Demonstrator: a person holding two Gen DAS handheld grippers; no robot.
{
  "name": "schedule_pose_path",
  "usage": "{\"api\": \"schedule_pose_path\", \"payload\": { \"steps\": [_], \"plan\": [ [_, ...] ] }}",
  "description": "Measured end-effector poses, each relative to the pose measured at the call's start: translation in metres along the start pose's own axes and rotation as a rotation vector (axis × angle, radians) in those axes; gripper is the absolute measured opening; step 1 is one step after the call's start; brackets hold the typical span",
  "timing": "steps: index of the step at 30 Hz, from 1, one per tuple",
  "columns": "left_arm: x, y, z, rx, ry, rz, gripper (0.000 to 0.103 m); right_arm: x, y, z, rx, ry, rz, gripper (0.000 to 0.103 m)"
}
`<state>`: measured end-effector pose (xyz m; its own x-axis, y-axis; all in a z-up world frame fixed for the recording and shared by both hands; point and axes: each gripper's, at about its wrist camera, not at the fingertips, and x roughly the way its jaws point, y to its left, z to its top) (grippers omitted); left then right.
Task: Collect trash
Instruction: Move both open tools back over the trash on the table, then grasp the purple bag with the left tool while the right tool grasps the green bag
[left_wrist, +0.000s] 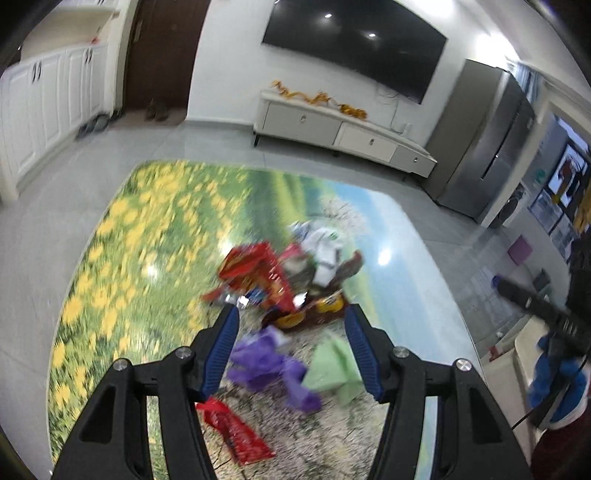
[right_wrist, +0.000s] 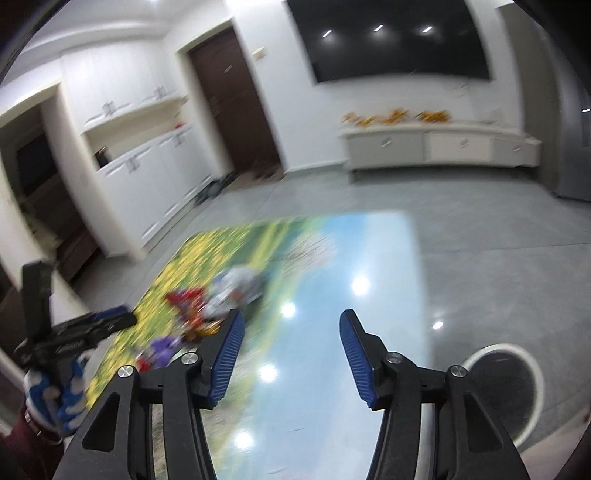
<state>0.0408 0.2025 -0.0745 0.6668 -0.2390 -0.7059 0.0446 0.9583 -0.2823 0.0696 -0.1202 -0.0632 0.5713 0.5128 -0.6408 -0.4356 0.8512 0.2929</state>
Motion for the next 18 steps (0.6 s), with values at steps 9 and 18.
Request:
{"api": "schedule_pose_path", "payload": {
  "steps": [9,18],
  "plan": [
    [0.035,0.009,-0.014,-0.042,0.115,-0.007,0.058,0.074,0.044,-0.038,-0.071,0.205,0.121,0.066],
    [0.060,0.015,-0.019,-0.071,0.181,0.023,0.058,0.103,0.066,-0.047,-0.169,0.254,0.167,0.076]
  ]
}}
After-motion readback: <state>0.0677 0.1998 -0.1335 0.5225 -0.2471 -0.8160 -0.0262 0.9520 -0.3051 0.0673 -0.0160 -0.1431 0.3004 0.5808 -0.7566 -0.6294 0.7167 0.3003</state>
